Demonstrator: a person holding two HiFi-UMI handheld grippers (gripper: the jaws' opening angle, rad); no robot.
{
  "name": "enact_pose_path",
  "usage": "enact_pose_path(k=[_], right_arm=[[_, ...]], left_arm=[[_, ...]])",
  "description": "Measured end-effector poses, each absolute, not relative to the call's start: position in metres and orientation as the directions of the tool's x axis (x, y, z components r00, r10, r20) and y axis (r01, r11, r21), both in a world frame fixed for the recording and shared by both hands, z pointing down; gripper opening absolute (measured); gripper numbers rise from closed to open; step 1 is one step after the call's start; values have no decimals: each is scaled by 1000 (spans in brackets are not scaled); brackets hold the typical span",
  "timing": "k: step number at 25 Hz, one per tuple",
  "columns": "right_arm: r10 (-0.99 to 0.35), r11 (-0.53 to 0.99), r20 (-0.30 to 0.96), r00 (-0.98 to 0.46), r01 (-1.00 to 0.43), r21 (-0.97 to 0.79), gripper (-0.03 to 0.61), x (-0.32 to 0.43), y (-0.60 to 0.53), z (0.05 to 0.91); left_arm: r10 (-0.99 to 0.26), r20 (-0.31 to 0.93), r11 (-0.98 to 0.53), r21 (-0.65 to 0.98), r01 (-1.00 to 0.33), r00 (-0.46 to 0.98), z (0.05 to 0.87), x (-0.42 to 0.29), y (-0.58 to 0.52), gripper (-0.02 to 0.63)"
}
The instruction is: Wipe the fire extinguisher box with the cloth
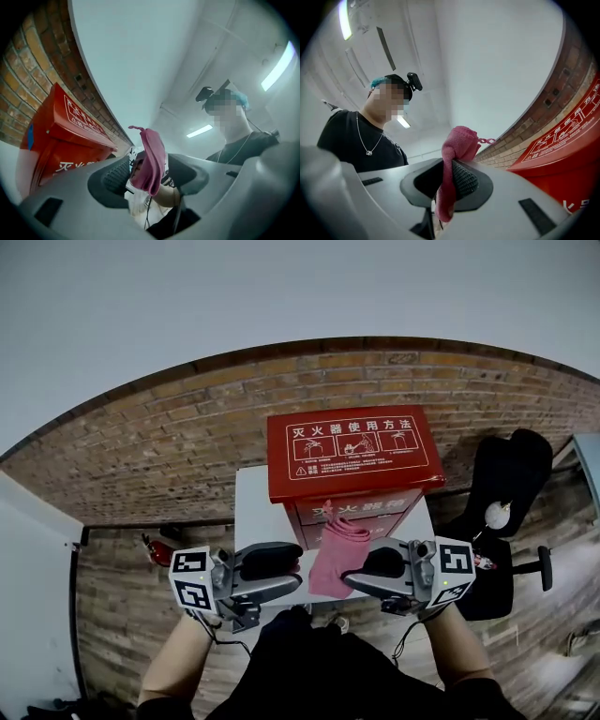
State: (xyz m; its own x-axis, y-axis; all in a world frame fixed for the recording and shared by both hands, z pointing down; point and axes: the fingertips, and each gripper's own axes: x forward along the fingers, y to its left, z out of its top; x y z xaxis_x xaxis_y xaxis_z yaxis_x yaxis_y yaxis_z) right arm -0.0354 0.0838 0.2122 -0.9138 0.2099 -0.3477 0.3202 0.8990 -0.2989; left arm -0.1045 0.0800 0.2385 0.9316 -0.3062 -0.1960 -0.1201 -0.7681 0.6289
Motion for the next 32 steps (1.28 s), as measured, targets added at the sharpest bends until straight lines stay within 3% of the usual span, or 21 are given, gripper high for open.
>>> enact_pose_path(k=[4,11,17,25,32], right_arm=[[298,882,-321,-899,388,-267,61,-45,97,218],[464,804,-316,-828,543,-242,61,-52,124,220],[474,796,-306,-825,551,-252,61,-57,127,226],[433,819,-258,-864,497,-289,61,-76,113,240],[413,811,-228,-882,470,-348,61,-108,96,249]], left_arm=[[-258,-209,-732,679,-50,943,249,-89,89,299],[-148,-286,-701,706,104,947,254,-74,110,314],[-132,-291,-719,686,110,948,255,-71,116,310],[-194,-250,-743,669,24,949,258,-94,110,137],[-236,-218,-777,627,-49,947,262,-129,95,100]])
